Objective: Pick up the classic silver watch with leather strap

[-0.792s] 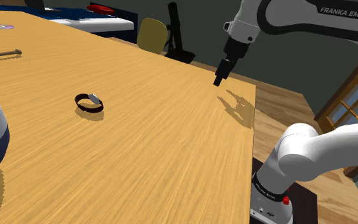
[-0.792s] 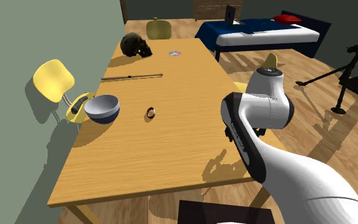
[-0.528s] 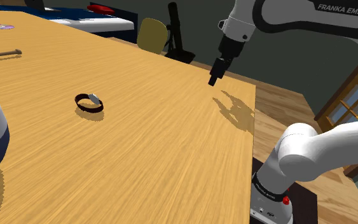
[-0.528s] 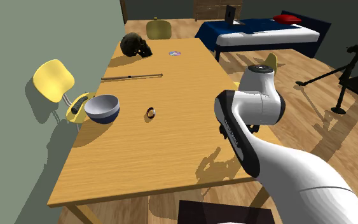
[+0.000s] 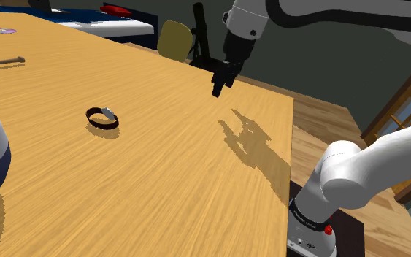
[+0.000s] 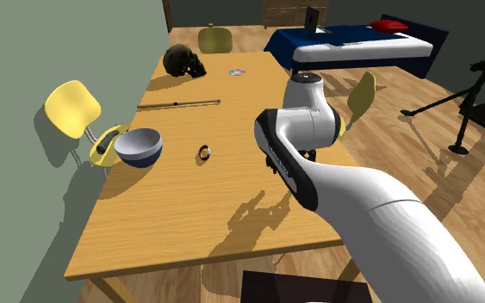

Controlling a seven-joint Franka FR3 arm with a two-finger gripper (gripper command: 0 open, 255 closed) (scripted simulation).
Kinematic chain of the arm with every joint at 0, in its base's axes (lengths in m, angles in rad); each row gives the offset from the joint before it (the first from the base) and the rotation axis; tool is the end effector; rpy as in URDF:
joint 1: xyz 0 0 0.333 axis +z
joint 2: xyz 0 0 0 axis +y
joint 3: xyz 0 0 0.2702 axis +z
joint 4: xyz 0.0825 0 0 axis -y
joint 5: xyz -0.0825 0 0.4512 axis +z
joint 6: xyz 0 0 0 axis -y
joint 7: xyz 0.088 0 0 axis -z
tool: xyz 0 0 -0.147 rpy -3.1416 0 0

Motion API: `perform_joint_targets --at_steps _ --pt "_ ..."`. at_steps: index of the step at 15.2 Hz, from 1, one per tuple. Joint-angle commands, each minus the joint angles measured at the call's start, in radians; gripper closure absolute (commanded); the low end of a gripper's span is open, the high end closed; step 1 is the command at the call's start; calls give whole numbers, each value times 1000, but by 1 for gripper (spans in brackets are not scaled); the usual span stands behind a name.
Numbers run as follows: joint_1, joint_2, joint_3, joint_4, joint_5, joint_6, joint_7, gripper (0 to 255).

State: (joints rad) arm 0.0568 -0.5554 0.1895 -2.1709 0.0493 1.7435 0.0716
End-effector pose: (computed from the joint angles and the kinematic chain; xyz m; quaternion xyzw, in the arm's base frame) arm 0.4725 0.1314 0.5284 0.9952 0.0734 0.0630 0.0162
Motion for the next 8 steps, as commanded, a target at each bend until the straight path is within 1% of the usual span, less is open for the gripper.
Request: perform_joint_targets --at_steps 1,5,8 --pt "9 43 33 40 6 6 32 0" --pt "24 149 103 148 2 8 103 0" --pt "34 235 156 241 -13 4 159 0"
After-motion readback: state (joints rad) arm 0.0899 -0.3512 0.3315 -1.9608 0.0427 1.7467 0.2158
